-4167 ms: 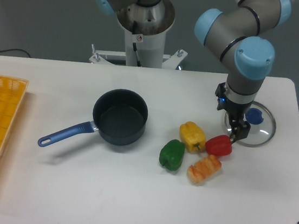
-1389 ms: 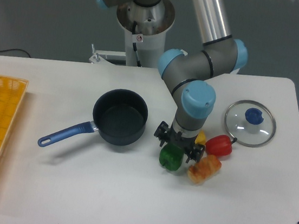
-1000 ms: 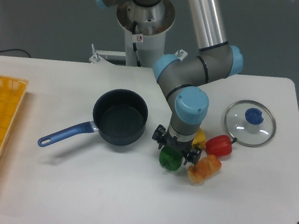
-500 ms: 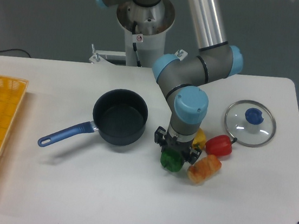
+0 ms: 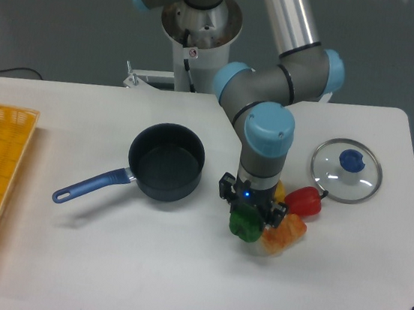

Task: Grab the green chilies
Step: 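Lift the green bell pepper up toward the glass lid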

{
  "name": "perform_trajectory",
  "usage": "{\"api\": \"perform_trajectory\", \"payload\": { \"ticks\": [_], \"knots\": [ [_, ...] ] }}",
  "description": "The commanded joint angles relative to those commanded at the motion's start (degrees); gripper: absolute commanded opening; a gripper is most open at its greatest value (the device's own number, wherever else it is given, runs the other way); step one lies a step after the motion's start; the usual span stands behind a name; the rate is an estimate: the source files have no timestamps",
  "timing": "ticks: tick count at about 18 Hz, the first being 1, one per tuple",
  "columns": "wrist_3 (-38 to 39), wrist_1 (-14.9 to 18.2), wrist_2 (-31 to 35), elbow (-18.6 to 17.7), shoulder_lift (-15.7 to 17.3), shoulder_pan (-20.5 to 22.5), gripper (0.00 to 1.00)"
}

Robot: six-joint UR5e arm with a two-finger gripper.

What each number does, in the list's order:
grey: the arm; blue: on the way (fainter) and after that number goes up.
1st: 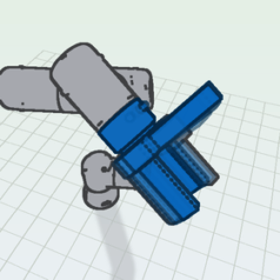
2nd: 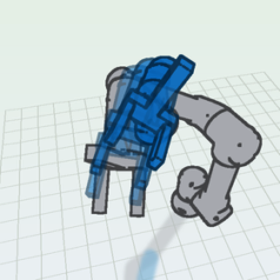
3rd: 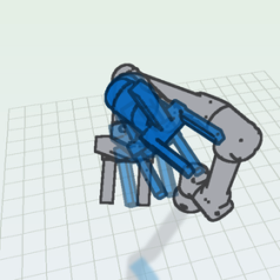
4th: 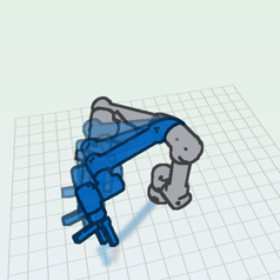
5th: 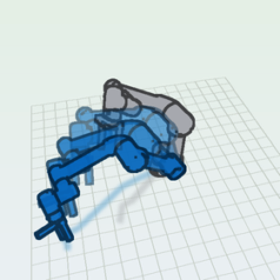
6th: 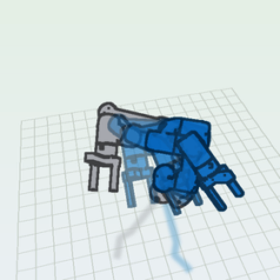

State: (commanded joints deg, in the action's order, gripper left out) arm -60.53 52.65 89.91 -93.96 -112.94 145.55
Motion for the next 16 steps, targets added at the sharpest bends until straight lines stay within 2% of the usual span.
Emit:
{"api": "perform_trajectory", "payload": {
  "ticks": [2,5,8,11,14,16],
  "knots": [
    [-4.6,0.3,0.2,-0.1,0.7,0.9,0.47],
    [-11.7,4.0,0.0,0.1,2.2,4.2,0.47],
    [-19.2,6.3,0.2,0.4,3.2,6.5,0.47],
    [-20.4,7.9,2.0,1.2,3.2,6.9,0.47],
    [-22.2,12.4,6.3,3.7,3.2,6.9,0.47],
    [-23.4,13.7,6.3,4.2,3.3,7.0,0.47]
  ]
}}
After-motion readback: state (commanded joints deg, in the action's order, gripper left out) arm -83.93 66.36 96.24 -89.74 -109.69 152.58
